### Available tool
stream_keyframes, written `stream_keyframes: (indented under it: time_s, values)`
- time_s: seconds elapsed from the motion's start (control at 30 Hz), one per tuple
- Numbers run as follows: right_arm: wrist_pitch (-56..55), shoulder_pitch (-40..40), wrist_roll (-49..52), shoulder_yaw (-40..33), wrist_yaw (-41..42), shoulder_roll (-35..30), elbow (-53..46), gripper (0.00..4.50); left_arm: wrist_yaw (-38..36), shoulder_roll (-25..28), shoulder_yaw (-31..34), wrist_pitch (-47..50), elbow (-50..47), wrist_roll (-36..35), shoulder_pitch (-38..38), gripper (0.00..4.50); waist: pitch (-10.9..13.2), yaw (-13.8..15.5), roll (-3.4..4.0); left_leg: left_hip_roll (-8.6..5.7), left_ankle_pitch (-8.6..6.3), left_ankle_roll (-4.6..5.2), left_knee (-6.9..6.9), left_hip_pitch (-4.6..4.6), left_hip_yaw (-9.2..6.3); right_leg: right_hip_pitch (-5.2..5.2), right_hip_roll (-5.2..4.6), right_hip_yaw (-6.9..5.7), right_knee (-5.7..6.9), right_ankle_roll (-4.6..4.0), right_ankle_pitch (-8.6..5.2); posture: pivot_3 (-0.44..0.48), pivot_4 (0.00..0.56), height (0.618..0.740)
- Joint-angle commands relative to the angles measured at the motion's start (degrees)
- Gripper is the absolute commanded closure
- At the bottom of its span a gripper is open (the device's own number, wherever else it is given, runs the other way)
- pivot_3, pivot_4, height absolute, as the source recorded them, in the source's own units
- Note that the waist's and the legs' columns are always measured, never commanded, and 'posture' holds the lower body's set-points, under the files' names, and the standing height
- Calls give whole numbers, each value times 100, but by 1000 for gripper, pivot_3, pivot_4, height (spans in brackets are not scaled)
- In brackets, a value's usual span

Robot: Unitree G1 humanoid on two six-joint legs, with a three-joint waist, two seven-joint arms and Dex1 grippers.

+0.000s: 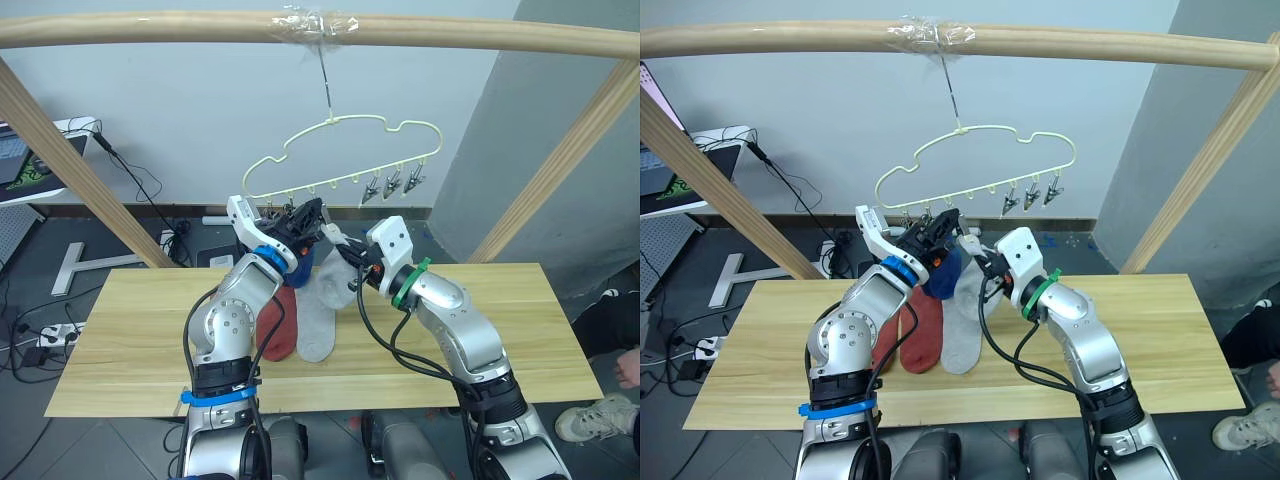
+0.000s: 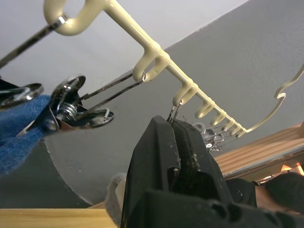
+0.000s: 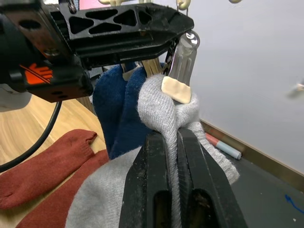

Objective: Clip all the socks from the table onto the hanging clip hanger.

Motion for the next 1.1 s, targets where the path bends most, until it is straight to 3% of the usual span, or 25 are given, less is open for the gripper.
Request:
stream_keyframes:
  time_s: [0.03, 0.37, 0.47, 0.67, 0.83, 1.1]
  values:
    - [36, -71, 153, -22, -1, 14, -410, 4492, 91, 7, -64, 16, 7, 18, 45, 4500, 0, -1, 0, 0, 0, 0, 0, 0, 0, 0, 0, 0, 0, 0, 0, -40, 195, 740]
    - [-60, -235, 62, 135, -179, 270, -32, 4492, -2, 50, -131, -29, -20, 20, 67, 4500, 0, -36, 0, 1, 0, 0, -1, -1, 1, -2, 1, 1, 0, 0, 0, -75, 190, 740]
    - [-110, -272, 26, 147, -207, 277, 64, 4500, -118, 112, -194, -70, -33, 62, 100, 3716, 0, -39, 0, 1, 0, 0, -1, -2, 1, -3, 1, 1, -1, 0, 0, -95, 179, 740]
    - [-197, -327, -39, 141, -252, 295, 233, 4500, -110, 105, -148, -58, -65, -58, 122, 1724, 0, -41, 0, 0, 0, 0, -1, -24, 0, -20, 1, -1, -5, 0, 0, -101, 171, 740]
    - [-298, -362, -129, 146, -315, 257, 409, 4500, -208, 220, -106, 362, -471, -513, 295, 145, 0, -54, 0, 1, 0, 0, -1, -28, 0, -23, -1, -1, -5, 0, 0, -103, 163, 740]
    - [-334, -539, 54, -169, -327, 281, 759, 4500, -292, 1098, 141, 1230, -1140, -1324, 510, 10, 0, -53, 0, 7, 1, -1, 0, -26, -4, -26, -2, -3, 3, -1, 0, -29, 167, 740]
